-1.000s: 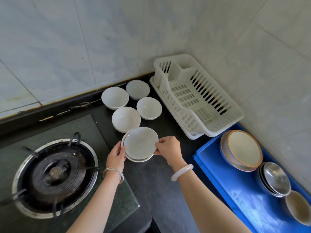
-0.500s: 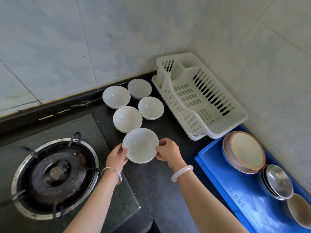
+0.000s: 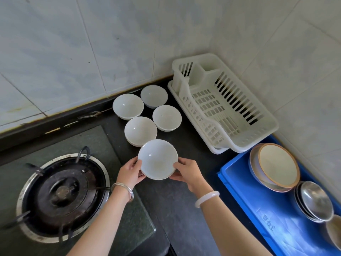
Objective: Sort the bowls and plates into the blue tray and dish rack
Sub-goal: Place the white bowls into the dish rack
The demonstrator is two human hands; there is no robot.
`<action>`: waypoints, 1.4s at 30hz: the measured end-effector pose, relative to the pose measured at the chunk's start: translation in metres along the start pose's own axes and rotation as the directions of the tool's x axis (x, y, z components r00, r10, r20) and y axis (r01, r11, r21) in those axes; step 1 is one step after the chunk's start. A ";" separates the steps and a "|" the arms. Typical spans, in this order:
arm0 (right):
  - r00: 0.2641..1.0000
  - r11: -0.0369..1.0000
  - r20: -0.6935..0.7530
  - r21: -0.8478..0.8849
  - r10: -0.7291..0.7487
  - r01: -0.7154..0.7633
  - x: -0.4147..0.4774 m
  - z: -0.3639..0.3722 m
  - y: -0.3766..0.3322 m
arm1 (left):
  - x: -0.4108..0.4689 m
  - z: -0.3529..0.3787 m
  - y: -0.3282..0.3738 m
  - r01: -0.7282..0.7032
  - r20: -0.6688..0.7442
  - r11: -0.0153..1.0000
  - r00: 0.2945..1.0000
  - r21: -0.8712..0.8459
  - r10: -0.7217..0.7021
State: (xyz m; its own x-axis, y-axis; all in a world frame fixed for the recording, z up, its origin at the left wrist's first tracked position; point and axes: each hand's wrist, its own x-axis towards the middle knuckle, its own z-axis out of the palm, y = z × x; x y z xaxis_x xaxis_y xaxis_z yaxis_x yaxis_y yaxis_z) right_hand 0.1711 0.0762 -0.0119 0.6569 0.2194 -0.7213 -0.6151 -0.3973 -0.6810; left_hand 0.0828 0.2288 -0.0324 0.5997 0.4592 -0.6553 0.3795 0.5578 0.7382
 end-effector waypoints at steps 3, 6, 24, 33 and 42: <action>0.999 0.998 -0.020 0.059 -0.034 0.035 -0.005 -0.017 -0.013 | -0.004 0.017 0.018 -0.045 0.043 0.998 0.998 0.042 0.044; 0.989 0.984 -0.062 0.116 -0.133 0.139 -0.009 -0.043 -0.037 | -0.007 0.045 0.045 -0.099 0.095 0.994 0.991 0.056 0.094; 0.928 0.924 -0.298 0.240 -0.223 0.299 0.107 -0.189 -0.184 | 0.117 0.284 0.152 -0.117 0.248 0.977 0.966 0.179 0.070; 0.933 0.943 -0.332 0.242 -0.140 0.228 0.180 -0.201 -0.188 | 0.176 0.327 0.137 -0.099 0.185 0.951 0.982 0.292 0.045; 0.924 0.937 -0.352 0.249 -0.148 0.245 0.206 -0.202 -0.175 | 0.200 0.334 0.124 -0.073 0.155 0.940 0.988 0.332 0.022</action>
State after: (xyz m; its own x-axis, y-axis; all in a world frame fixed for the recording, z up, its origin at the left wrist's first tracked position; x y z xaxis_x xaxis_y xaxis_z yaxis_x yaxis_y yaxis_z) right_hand 0.5024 0.0113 -0.0160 0.8519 -0.0524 -0.5211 -0.5236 -0.0970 -0.8464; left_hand 0.4849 0.1594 -0.0183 0.7096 0.3587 -0.6065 0.5474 0.2615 0.7950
